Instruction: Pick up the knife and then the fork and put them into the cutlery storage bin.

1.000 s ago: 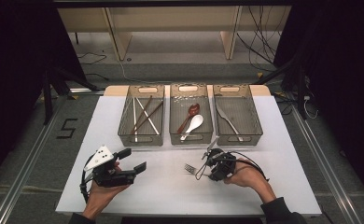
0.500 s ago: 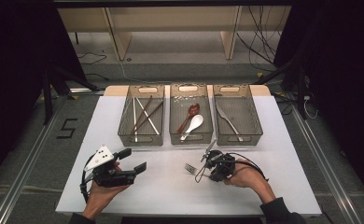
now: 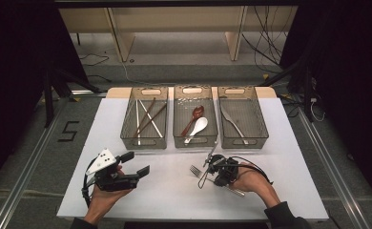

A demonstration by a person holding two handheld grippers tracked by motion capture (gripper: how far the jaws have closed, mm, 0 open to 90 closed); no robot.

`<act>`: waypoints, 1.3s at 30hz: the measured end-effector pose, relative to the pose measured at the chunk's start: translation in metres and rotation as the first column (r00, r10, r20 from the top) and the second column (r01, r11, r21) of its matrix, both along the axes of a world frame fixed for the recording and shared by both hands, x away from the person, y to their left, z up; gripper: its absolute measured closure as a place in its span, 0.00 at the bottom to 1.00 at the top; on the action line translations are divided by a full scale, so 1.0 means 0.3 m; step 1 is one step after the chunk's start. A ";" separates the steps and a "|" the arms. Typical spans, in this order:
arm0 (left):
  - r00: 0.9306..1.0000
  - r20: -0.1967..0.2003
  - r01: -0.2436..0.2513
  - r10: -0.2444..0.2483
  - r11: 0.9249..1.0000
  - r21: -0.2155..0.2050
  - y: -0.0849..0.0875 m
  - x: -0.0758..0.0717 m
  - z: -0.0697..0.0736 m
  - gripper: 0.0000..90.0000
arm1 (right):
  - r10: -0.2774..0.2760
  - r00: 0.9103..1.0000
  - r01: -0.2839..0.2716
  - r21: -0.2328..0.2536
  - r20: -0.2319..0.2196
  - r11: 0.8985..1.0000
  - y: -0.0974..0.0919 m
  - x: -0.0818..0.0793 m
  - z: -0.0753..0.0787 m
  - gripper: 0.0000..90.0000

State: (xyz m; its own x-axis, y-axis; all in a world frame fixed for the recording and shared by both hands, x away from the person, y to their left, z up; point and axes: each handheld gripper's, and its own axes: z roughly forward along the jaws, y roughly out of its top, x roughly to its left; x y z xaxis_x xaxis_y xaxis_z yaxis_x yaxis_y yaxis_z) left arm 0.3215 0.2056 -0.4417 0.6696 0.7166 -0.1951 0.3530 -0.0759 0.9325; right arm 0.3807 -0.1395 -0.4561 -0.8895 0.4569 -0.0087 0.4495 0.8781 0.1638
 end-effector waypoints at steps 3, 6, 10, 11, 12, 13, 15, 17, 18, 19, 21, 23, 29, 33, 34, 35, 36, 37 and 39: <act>1.000 0.001 0.000 0.000 1.000 0.001 0.000 0.000 0.000 0.18 | -0.008 1.000 0.008 0.005 -0.001 1.000 0.000 0.001 0.000 0.94; 1.000 0.002 -0.001 0.001 1.000 0.000 0.001 0.000 0.001 0.18 | -0.018 1.000 0.018 0.004 -0.012 1.000 -0.004 0.004 0.002 0.94; 1.000 0.003 -0.001 0.001 1.000 0.001 0.001 0.000 0.001 0.18 | -0.017 1.000 0.017 0.027 -0.013 0.999 -0.010 0.006 0.010 0.94; 1.000 0.002 -0.002 0.002 1.000 0.001 0.001 0.000 0.001 0.18 | -0.021 1.000 0.021 0.034 -0.015 0.999 -0.012 0.005 0.013 0.94; 1.000 0.002 -0.002 0.002 1.000 0.001 0.001 0.000 0.000 0.18 | -0.024 1.000 0.025 0.034 -0.018 0.999 -0.013 0.005 0.016 0.94; 1.000 0.002 -0.002 0.002 1.000 0.001 0.001 0.000 0.000 0.18 | -0.023 1.000 0.023 0.037 -0.013 0.999 -0.016 0.006 0.017 0.94; 1.000 0.003 -0.002 0.002 1.000 0.001 0.001 0.000 0.001 0.18 | -0.030 1.000 0.030 0.047 -0.011 0.998 -0.018 0.007 0.021 0.94; 1.000 0.003 -0.002 0.002 1.000 0.001 0.001 0.000 0.001 0.18 | -0.034 0.999 0.034 0.055 -0.013 0.998 -0.020 0.008 0.024 0.94; 1.000 0.003 -0.003 0.003 1.000 0.000 0.002 0.000 0.001 0.18 | -0.025 1.000 0.025 0.053 -0.011 0.998 -0.022 0.009 0.026 0.94; 1.000 0.003 -0.002 0.002 1.000 0.000 0.002 0.000 0.001 0.18 | -0.034 0.999 0.035 0.060 -0.010 0.998 -0.023 0.009 0.029 0.94; 1.000 0.003 -0.002 0.002 1.000 0.001 0.002 0.000 0.001 0.18 | -0.036 0.999 0.036 0.069 -0.008 0.997 -0.028 0.010 0.037 0.94; 1.000 0.003 -0.002 0.002 1.000 0.001 0.002 0.000 0.001 0.18 | -0.045 0.999 0.045 0.076 -0.003 0.996 -0.032 0.009 0.049 0.94; 1.000 0.002 -0.004 0.004 1.000 0.000 0.002 0.000 0.000 0.18 | -0.081 0.997 0.079 0.133 0.013 0.988 -0.052 0.012 0.086 0.94; 1.000 0.004 -0.003 0.003 1.000 0.000 0.002 0.000 0.000 0.18 | -0.098 0.995 0.092 0.165 0.025 0.982 -0.071 0.019 0.110 0.94; 1.000 0.004 -0.004 0.004 1.000 -0.001 0.002 0.000 0.000 0.18 | -0.100 0.995 0.094 0.175 0.028 0.980 -0.075 0.021 0.116 0.94; 1.000 0.004 -0.005 0.005 1.000 0.000 0.002 0.000 0.000 0.18 | -0.106 0.994 0.099 0.184 0.028 0.978 -0.080 0.022 0.121 0.94; 1.000 0.003 -0.005 0.005 1.000 -0.001 0.002 0.000 0.000 0.18 | -0.110 0.993 0.102 0.188 0.032 0.977 -0.084 0.024 0.127 0.94; 1.000 0.003 -0.005 0.005 1.000 -0.001 0.002 0.000 0.000 0.18 | -0.112 0.993 0.102 0.194 0.038 0.976 -0.089 0.026 0.132 0.94; 1.000 0.002 -0.006 0.006 1.000 -0.001 0.002 0.000 -0.001 0.18 | -0.120 0.992 0.109 0.207 0.042 0.972 -0.098 0.030 0.143 0.94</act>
State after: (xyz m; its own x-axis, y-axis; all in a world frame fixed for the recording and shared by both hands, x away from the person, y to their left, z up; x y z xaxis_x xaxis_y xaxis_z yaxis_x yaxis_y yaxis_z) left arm 0.3216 0.2063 -0.4419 0.6653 0.7208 -0.1945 0.3516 -0.0728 0.9333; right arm 0.3897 -0.1688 -0.4133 -0.8318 0.5530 0.0488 0.5309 0.7669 0.3606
